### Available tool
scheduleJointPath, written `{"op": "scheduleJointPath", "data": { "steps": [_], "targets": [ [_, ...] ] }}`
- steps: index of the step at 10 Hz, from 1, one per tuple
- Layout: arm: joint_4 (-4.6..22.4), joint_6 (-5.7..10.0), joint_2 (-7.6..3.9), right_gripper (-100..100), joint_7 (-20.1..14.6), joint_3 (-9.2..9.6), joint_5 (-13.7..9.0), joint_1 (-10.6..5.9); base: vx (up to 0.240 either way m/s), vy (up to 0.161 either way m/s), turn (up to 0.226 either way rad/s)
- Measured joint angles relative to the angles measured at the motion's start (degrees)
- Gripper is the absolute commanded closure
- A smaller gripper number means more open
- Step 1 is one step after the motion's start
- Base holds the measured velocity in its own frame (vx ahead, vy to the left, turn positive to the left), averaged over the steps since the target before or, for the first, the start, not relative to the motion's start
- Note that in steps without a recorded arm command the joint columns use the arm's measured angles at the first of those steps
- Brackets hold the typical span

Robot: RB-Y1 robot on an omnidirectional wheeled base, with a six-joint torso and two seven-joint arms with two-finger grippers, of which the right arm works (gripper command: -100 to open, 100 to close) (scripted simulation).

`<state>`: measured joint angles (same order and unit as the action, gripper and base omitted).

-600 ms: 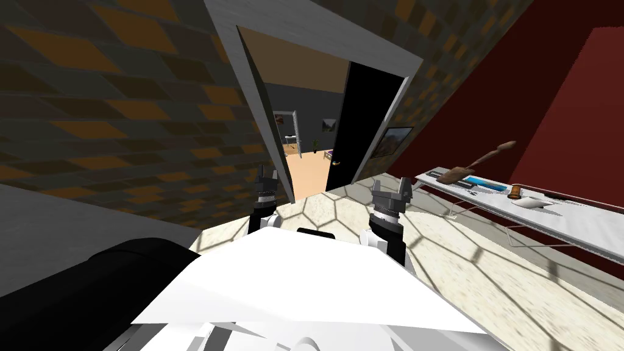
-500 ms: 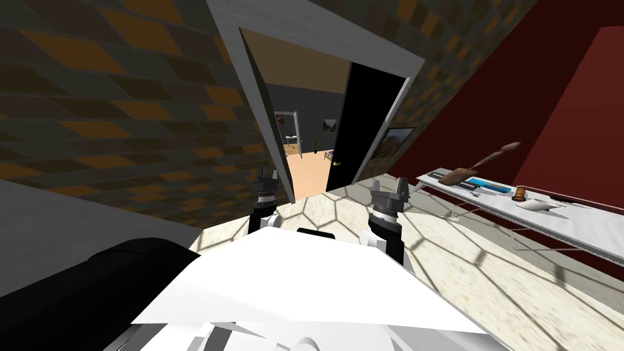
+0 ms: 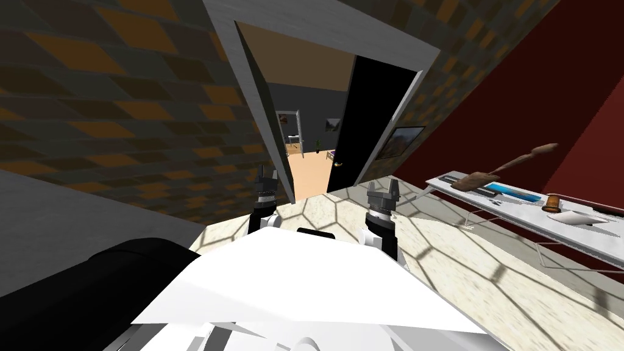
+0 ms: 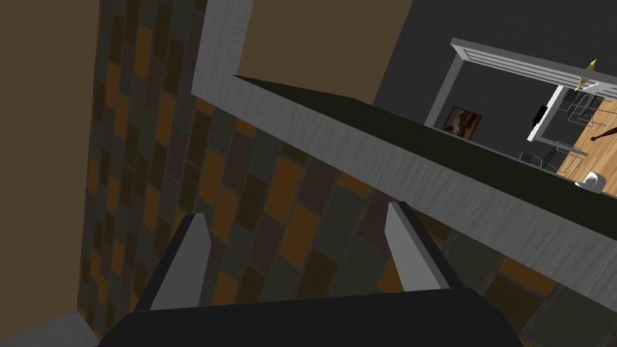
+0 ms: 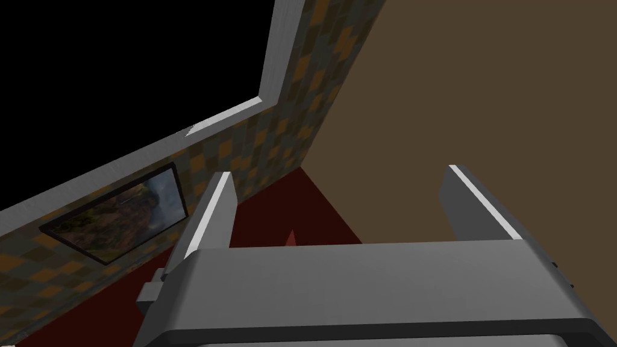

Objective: Push the door open

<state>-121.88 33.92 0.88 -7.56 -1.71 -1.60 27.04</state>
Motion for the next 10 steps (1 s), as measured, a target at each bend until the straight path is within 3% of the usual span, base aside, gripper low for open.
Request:
{"op": "scheduleJointPath", "data": {
  "steps": [3,7,10],
  "targets": [
    [4.41,0.99,-1.09,-100,0.7,-0.01,-1.18,-1.9,0.088,-0.083,0.123],
    [9.14,1.04,-2.38,-100,1.91,0.24,-2.88,-4.25,0.084,-0.086,0.107],
    [14.34,2.39,-2.79,-100,3.15,0.83,-3.94,-6.32,0.076,-0.076,0.114]
  ]
}}
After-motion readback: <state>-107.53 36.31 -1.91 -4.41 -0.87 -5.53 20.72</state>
